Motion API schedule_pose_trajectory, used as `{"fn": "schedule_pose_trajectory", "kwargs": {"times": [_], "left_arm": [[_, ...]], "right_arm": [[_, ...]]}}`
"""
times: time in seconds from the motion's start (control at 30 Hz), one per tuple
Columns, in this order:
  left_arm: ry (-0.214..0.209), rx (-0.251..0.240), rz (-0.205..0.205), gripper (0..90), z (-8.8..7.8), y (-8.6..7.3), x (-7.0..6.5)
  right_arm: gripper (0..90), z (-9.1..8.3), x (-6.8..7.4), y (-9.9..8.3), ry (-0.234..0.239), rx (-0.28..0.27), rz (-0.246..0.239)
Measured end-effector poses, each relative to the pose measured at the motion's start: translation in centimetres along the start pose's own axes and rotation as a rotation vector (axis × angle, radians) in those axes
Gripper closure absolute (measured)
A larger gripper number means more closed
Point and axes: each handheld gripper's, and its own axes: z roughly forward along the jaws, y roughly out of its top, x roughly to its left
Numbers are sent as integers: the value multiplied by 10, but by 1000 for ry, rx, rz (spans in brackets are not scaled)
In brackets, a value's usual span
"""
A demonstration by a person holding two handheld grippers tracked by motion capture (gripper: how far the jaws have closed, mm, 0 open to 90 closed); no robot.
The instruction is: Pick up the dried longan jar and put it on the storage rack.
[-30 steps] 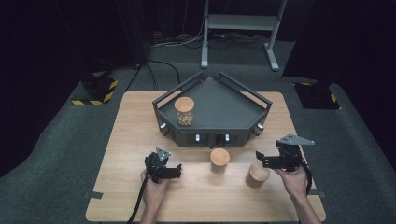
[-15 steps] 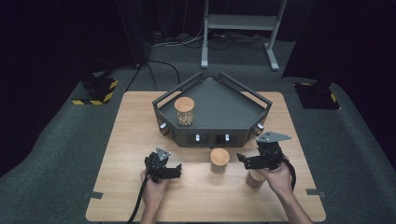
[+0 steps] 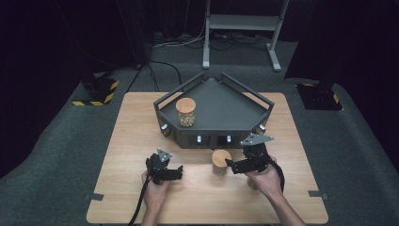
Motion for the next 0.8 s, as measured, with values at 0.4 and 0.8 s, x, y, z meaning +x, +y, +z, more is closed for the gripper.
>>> {"fn": "schedule_pose_trajectory", "kwargs": {"times": [0.4,0.8], "left_arm": [[-1,0,0,41,0,0,0],[-1,0,0,41,0,0,0]], "right_arm": [[35,21,12,7,-2,52,-18],[37,41,23,15,-18,114,-20]]}}
